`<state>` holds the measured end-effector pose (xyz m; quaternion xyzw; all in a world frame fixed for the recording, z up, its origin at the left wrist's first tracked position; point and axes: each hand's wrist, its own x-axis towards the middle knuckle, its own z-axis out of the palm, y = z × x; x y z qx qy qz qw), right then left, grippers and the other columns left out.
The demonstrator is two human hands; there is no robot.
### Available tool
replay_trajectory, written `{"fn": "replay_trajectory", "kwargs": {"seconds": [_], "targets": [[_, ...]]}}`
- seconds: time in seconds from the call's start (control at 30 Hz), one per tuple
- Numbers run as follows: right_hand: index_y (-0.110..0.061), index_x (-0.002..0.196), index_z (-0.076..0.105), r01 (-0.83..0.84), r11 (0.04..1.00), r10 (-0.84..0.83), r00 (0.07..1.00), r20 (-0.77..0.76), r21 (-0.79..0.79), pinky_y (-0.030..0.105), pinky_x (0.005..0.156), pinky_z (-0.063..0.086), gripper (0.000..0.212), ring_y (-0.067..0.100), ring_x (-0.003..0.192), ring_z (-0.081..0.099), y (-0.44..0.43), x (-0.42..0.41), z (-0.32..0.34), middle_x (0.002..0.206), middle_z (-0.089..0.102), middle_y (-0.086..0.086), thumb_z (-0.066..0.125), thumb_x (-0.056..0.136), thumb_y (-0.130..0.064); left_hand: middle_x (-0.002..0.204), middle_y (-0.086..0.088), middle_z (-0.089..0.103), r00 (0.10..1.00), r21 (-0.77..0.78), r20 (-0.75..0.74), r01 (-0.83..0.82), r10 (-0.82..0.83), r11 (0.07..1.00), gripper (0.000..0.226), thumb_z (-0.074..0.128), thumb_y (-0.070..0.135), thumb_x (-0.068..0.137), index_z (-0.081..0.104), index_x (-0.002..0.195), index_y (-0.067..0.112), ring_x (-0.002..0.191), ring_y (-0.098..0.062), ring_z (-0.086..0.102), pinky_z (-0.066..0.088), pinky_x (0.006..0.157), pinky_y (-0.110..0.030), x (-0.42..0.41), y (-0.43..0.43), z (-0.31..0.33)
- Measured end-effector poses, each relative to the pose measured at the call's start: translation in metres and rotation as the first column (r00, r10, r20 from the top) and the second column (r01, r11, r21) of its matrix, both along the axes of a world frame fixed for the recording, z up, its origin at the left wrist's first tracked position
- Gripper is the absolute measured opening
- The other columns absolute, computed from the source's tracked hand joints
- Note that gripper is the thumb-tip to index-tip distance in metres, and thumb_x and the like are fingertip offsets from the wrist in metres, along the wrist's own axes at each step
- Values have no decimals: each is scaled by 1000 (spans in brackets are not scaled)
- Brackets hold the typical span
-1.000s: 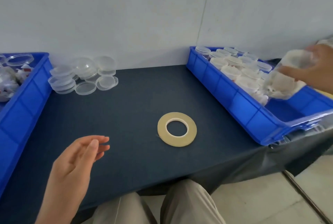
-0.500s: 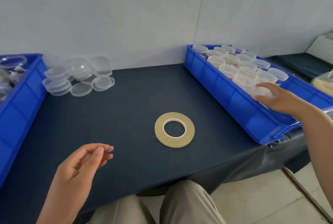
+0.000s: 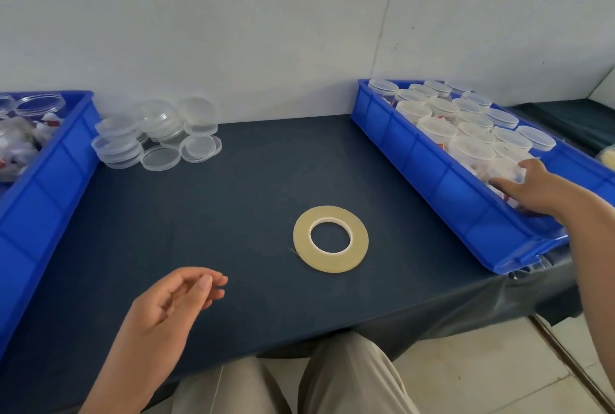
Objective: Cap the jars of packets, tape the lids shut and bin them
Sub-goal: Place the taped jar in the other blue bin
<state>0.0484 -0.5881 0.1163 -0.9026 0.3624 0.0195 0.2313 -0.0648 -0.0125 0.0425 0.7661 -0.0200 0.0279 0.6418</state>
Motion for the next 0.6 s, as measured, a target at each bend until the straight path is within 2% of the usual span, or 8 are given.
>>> {"fn": "replay_trajectory", "kwargs": {"seconds": [0.1, 0.2, 0.27, 0.33, 0.4, 0.47, 0.5, 0.6], "targets": [[-24, 163, 18, 50, 999, -50, 998, 24, 0, 59, 102, 52, 98, 44, 94, 71, -2, -2, -1, 116, 68, 18, 66, 91, -70, 107, 4, 80, 1000, 17, -10, 16, -16, 1000, 25, 57, 43, 92, 80, 98, 36, 100, -12, 77, 59, 85, -18, -2, 0, 0], [-35, 163, 7, 74, 997, -74, 997, 3, -15, 57, 86, 60, 110, 46, 87, 72, 1, -14, 7, 121, 65, 19, 66, 82, -81, 107, 5, 80, 999, 48, -17, 42, -41, 998, 25, 57, 45, 92, 80, 98, 38, 101, -11, 76, 58, 86, -18, -5, 2, 2], [-34, 163, 10, 71, 984, -63, 997, 53, -163, 60, 85, 58, 107, 52, 95, 68, 2, -15, 20, 136, 61, 25, 66, 83, -78, 108, 6, 80, 998, 68, -21, 54, -53, 996, 24, 57, 47, 93, 79, 100, 39, 102, -11, 76, 58, 86, -18, -6, 4, 2], [-33, 162, 12, 54, 949, 14, 977, 215, -309, 67, 92, 55, 102, 56, 111, 62, 17, -15, 34, 147, 54, 27, 66, 85, -73, 109, 7, 79, 998, 93, -27, 55, -52, 994, 21, 57, 44, 98, 79, 101, 41, 102, -10, 76, 58, 88, -18, -7, 6, 0], [-42, 154, 24, -35, 948, 174, 889, 424, -316, 64, 92, 57, 84, 42, 113, 66, 57, -19, 49, 136, 64, 9, 64, 88, -73, 107, 8, 79, 999, 110, -21, 34, -32, 993, 24, 58, 30, 104, 78, 100, 42, 100, -9, 76, 57, 86, -17, -8, 5, -2], [-51, 144, 38, -186, 958, 284, 742, 607, -220, 45, 79, 61, 64, 9, 99, 71, 116, -28, 56, 110, 69, -21, 60, 89, -75, 103, 7, 80, 1000, 125, -20, -3, 6, 992, 29, 58, 23, 107, 77, 99, 43, 93, -10, 76, 57, 81, -16, -10, 3, -3], [-52, 136, 48, -267, 946, 319, 672, 669, -183, 34, 73, 58, 51, -1, 92, 68, 149, -34, 55, 103, 68, -26, 59, 91, -73, 99, 7, 79, 999, 139, -18, -24, 27, 990, 28, 58, 25, 107, 76, 99, 44, 89, -10, 75, 57, 79, -16, -11, 2, -3], [-38, 101, 67, -520, 834, 474, 506, 721, -183, 14, 67, 46, 16, 2, 84, 65, 244, -55, 30, 93, 68, -22, 62, 99, -53, 85, 5, 74, 998, 179, 2, -68, 69, 981, 20, 58, 33, 105, 76, 100, 42, 72, -9, 68, 53, 66, -15, -15, -1, -4]]}}
